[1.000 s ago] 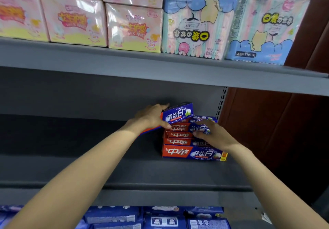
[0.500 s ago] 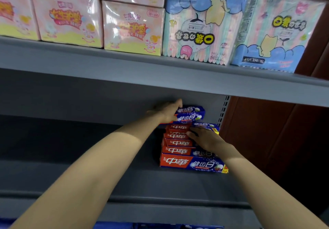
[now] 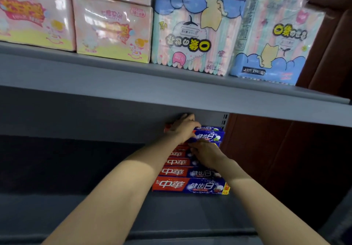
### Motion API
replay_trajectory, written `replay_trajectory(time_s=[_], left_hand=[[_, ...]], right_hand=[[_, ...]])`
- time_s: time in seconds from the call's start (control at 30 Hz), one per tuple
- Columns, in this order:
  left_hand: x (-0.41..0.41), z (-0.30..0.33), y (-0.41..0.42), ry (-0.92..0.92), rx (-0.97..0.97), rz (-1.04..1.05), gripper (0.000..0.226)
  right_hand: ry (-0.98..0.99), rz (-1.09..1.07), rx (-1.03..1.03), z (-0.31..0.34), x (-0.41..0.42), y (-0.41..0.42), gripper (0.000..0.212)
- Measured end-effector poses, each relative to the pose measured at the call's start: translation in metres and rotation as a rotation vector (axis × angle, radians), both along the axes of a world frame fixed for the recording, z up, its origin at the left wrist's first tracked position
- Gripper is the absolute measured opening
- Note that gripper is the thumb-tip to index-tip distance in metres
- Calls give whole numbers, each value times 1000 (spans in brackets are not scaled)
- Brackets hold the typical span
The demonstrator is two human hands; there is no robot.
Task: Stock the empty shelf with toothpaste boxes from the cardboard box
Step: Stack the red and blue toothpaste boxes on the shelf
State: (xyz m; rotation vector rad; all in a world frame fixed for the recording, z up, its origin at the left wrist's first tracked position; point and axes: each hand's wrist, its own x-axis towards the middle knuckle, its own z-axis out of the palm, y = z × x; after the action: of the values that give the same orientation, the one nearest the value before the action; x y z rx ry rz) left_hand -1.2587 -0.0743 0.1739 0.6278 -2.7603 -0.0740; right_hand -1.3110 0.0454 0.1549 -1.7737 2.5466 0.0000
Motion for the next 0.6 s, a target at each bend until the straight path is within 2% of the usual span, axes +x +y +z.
replay_trajectory(time_s=[0.1,0.17,0.3,0.43,0.53,0.6], left_hand=[[12,5,-2,-43,-193,49,54],[27,6,-5,26,-124,51,53],[72,-2,-17,222,40,88,33],[105,-7,-16,149,285,44,40],[120,-3,-6,141,317,37,43],[133,1,0,184,297,67,41]], right_hand=[[32,31,-13,-5,-4,-2,45],[25,22,-24,-4,-4,-1,44],[15,-3,-42,-6,-5,0,48],[-43,-54,-51,-8,0,-1,50],[-99,-73,-76,-4,13,1,53],[-153,-81,-186,-1,29,5,47]])
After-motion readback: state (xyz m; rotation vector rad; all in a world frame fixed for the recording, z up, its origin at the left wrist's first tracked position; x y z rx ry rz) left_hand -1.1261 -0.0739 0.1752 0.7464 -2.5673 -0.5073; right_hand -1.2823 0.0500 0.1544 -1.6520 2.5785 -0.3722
